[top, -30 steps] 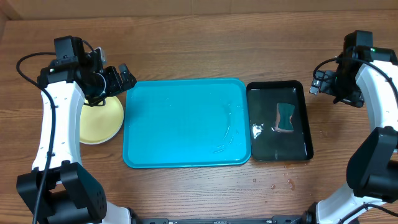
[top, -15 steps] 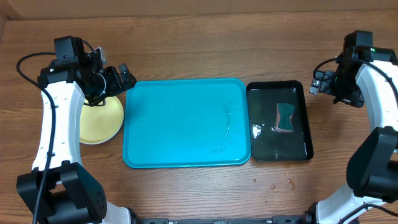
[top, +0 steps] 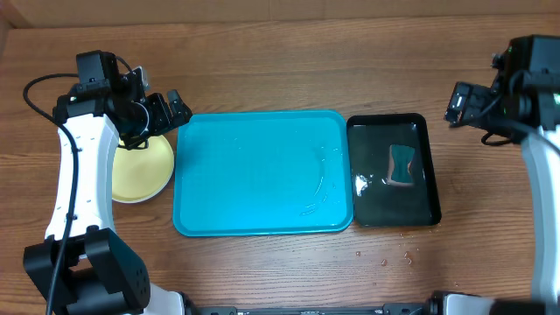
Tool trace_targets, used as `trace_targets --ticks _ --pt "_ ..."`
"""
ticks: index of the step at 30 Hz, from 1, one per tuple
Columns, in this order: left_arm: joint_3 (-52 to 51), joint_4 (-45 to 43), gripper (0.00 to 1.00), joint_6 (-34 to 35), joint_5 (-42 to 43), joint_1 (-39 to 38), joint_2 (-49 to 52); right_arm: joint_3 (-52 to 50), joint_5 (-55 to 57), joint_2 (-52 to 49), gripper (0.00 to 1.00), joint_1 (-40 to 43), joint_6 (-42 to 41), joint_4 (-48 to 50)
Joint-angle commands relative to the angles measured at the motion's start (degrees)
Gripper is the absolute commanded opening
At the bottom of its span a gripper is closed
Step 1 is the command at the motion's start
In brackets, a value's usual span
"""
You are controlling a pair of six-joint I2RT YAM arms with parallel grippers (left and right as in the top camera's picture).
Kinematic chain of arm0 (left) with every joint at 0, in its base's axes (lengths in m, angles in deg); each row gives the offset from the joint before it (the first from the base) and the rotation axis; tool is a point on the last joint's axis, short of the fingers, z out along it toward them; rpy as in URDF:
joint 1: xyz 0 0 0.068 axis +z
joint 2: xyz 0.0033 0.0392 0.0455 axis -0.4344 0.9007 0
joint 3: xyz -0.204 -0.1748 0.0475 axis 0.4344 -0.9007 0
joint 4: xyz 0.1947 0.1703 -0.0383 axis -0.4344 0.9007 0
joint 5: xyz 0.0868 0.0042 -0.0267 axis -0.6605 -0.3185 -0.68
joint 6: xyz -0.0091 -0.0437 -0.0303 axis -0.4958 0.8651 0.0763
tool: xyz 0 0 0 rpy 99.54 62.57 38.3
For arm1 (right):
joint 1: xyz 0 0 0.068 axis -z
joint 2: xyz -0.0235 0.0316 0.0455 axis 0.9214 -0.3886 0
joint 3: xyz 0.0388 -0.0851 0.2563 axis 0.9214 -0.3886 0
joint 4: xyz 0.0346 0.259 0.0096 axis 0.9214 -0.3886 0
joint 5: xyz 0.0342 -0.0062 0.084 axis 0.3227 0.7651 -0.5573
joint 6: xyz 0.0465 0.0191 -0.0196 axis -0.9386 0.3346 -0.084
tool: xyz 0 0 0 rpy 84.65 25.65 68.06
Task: Clean dirty plates on tray and stack at the side
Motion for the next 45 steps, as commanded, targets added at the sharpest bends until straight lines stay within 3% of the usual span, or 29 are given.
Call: trace_targets --ticks 1,9,15,22,29,33,39,45 --pt "0.5 0.0 1.00 -1.3 0.8 -0.3 -0.3 0.7 0.2 6.7 1.00 -3.1 -0.1 0.1" --pt "0.5 0.0 1.00 -1.3 0.8 -0.3 -0.3 -0.9 4.4 22.7 1.00 -17.3 -0.1 0.4" --pt "0.5 0.0 1.00 -1.3 0.8 -0.3 -0.3 -9.6 9.9 35.7 1.00 -24.3 0.5 0.5" --pt "0.5 0.0 1.00 -1.3 0.8 -0.3 -0.3 -20.9 13.8 48.9 1.00 -23.7 0.7 -4.7" --pt "0.5 0.0 1.00 -1.3 0.8 -0.3 -0.3 -23.8 13.8 55.8 1.00 -22.4 0.7 -15.7" --pt "0.5 0.0 1.00 -1.3 0.8 -0.3 -0.3 -23.8 13.5 59.4 1.00 -22.5 0.7 -17.3" --pt "0.5 0.0 1.00 -1.3 0.8 -0.3 -0.3 -23.9 13.2 63.8 1.00 -22.4 1.9 -8.5" --pt "0.5 0.0 1.00 -1.3 0.8 -0.3 -0.3 -25.3 5.3 68.3 1.00 -20.6 1.6 13.2"
